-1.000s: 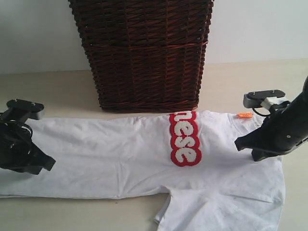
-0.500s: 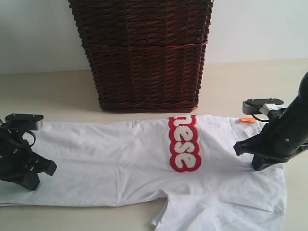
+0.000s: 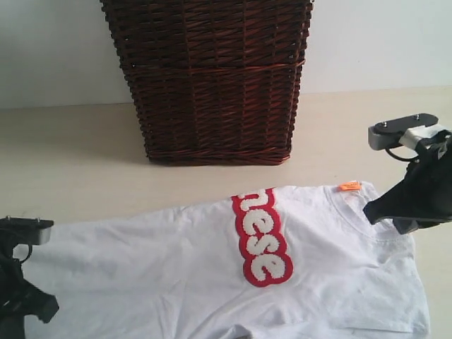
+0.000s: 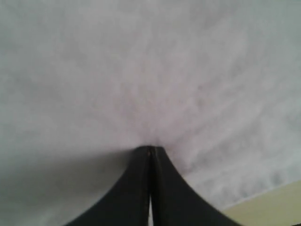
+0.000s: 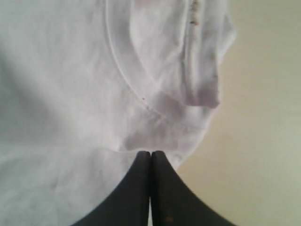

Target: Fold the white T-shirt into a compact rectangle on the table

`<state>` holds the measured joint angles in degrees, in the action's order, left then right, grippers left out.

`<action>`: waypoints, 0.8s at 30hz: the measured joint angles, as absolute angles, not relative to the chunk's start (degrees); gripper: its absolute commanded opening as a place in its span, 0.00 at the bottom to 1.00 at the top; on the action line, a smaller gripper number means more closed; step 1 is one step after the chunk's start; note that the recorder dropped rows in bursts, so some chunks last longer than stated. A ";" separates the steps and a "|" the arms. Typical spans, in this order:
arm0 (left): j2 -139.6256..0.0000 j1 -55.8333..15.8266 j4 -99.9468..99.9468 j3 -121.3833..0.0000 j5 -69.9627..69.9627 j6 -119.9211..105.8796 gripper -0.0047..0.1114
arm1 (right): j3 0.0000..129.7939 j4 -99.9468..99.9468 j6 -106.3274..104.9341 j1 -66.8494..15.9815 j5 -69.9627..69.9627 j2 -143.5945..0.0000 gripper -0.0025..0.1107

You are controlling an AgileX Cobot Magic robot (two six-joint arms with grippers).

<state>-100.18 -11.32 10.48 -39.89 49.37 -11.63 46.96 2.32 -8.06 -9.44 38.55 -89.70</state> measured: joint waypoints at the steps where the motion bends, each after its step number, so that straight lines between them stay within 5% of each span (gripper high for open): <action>1: -98.22 -11.46 8.97 -38.92 48.95 -11.63 0.04 | 46.96 2.08 -9.97 -9.44 38.99 -87.87 0.10; 5: -86.42 -11.46 7.17 -39.15 37.54 -11.73 0.06 | 46.96 12.65 -23.10 -9.79 39.25 -82.92 0.26; 8: -78.85 -11.46 5.86 -39.24 33.01 -17.02 0.23 | 46.96 23.90 -35.24 -9.87 40.35 -80.38 0.28; 11: -73.18 -11.46 7.53 -39.24 31.94 -20.54 0.04 | 46.96 28.56 -39.77 -9.92 40.59 -79.10 0.26; 24: -22.47 -11.46 22.63 -30.20 19.80 -20.54 0.04 | 48.00 31.30 -33.63 -9.92 40.61 -63.82 0.23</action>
<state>-22.47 -11.46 22.63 -30.20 19.80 -20.54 48.00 31.30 -33.63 -9.92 40.61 -63.82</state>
